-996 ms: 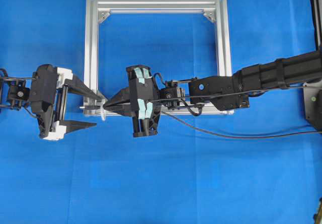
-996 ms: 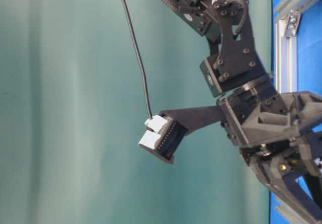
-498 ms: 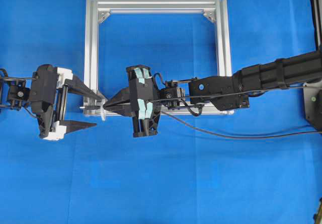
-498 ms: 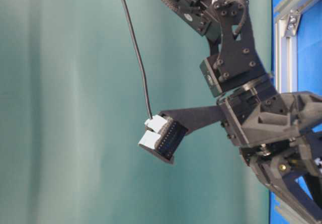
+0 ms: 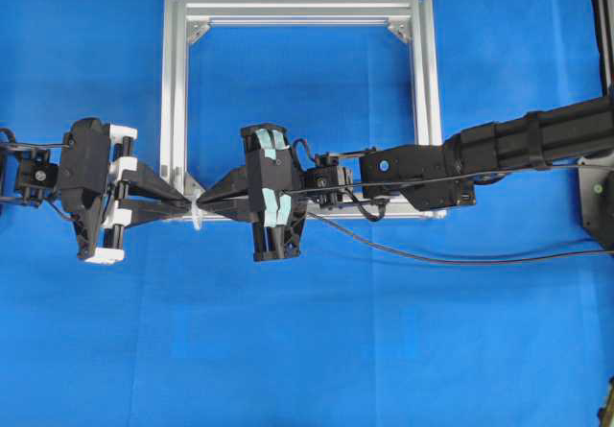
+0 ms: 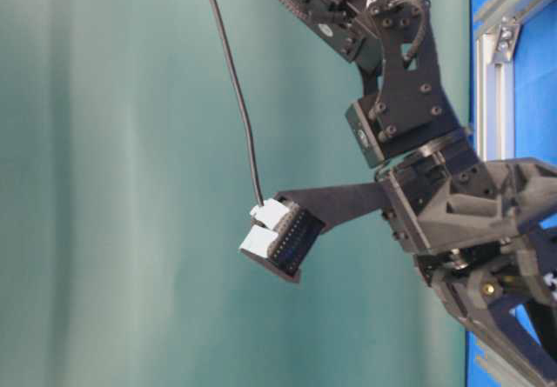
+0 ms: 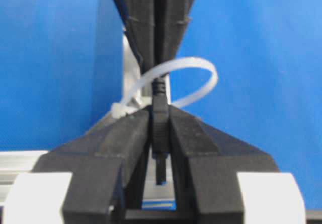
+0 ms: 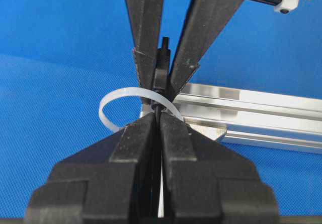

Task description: Insert the wire through the string loop located on the left side.

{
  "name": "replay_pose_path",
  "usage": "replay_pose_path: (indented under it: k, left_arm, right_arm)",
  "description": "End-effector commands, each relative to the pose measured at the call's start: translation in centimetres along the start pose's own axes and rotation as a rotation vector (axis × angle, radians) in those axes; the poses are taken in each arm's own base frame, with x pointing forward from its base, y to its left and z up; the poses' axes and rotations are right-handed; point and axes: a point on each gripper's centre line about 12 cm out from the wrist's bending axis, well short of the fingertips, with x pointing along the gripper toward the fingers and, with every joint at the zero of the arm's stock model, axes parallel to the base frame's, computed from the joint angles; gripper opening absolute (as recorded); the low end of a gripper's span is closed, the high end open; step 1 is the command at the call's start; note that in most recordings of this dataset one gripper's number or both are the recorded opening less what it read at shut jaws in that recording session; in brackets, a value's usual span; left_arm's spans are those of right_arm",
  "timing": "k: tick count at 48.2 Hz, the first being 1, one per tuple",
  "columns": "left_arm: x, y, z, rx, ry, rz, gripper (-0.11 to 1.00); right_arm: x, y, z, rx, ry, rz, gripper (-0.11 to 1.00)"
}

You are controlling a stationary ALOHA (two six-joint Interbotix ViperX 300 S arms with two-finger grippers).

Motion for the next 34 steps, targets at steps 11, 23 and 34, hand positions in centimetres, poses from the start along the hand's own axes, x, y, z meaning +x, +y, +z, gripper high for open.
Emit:
replay_pose_path:
  k: [11, 23, 34]
  left_arm:
    - [0.05, 0.01, 0.79, -0.002, -0.029, 0.001, 0.07]
    - [0.09, 0.0, 0.81, -0.001, -0.029, 0.0, 0.07]
    - [0.08, 0.01, 0.85, -0.002, -0.031, 0.001, 0.07]
  right_arm:
    - [-0.14, 0.11, 1.33, -0.007, -0.023, 0.003, 0.0]
    - [-0.13, 0.09, 1.18, -0.007, -0.01, 0.002, 0.0]
    - [-0.17, 0.05, 1.05, 0.008, -0.006, -0.001, 0.25]
